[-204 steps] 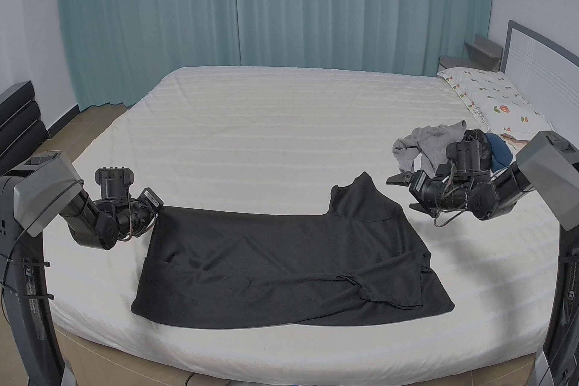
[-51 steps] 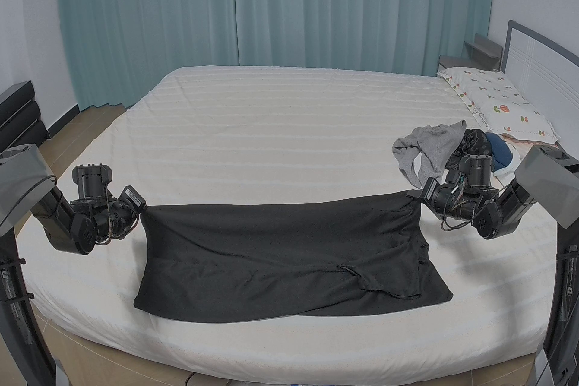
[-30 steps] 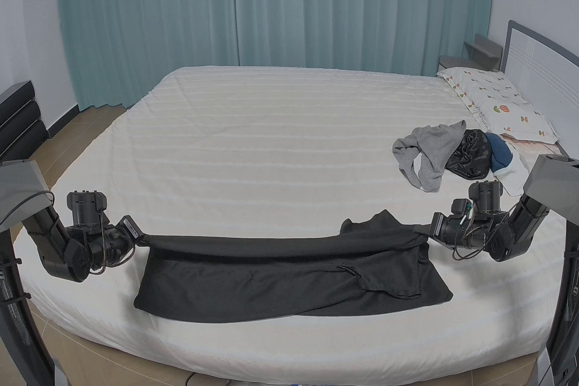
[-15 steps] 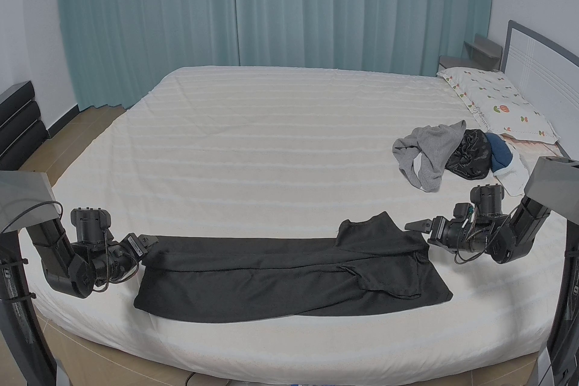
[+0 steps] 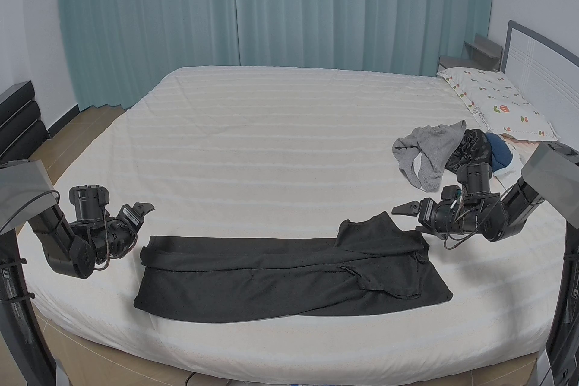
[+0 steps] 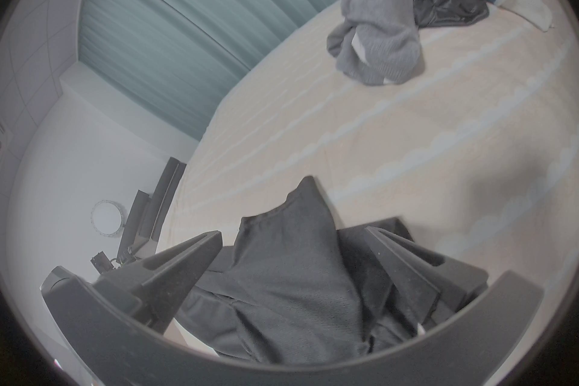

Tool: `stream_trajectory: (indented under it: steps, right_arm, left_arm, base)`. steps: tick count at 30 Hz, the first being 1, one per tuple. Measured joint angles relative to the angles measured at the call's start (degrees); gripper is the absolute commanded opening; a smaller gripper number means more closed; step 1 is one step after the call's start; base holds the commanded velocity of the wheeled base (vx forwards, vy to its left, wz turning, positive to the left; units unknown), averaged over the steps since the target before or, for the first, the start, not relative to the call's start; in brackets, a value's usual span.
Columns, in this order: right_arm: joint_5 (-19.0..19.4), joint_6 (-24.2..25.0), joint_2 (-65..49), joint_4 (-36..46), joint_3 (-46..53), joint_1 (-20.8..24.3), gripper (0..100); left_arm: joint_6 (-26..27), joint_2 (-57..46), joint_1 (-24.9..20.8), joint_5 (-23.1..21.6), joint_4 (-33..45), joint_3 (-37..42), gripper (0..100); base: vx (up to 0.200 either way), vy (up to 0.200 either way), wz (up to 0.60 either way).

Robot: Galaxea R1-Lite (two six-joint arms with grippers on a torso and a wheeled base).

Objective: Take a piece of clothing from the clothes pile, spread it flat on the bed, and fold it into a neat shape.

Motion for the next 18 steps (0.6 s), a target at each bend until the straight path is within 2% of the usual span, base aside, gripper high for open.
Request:
stream_trajectory:
  steps: [7,8,12,18]
  right_arm:
    - [0.0,-0.6,2.3,8.3,-5.2,2.1,100]
    - [0.0,-1.2,2.6,9.4,-5.6,2.2,0]
    - [0.0,-3.8,3.3,12.4,-6.6,2.4,0]
    - [0.0,-4.4,3.1,12.7,-6.3,2.3,0]
  left_arm:
    - [-0.9,2.5,0.1,0.0,0.0,-1.7,100]
    - [-0.9,2.7,0.1,0.0,0.0,-1.7,100]
    - [-0.9,3.2,0.2,0.0,0.0,-1.8,100]
    - [-0.8,3.3,0.2,0.0,-0.1,-1.2,100]
  base:
    - [0.000,0.000,0.00]
    - [0.000,0.000,0.00]
    - [0.000,0.000,0.00]
    - [0.000,0.000,0.00]
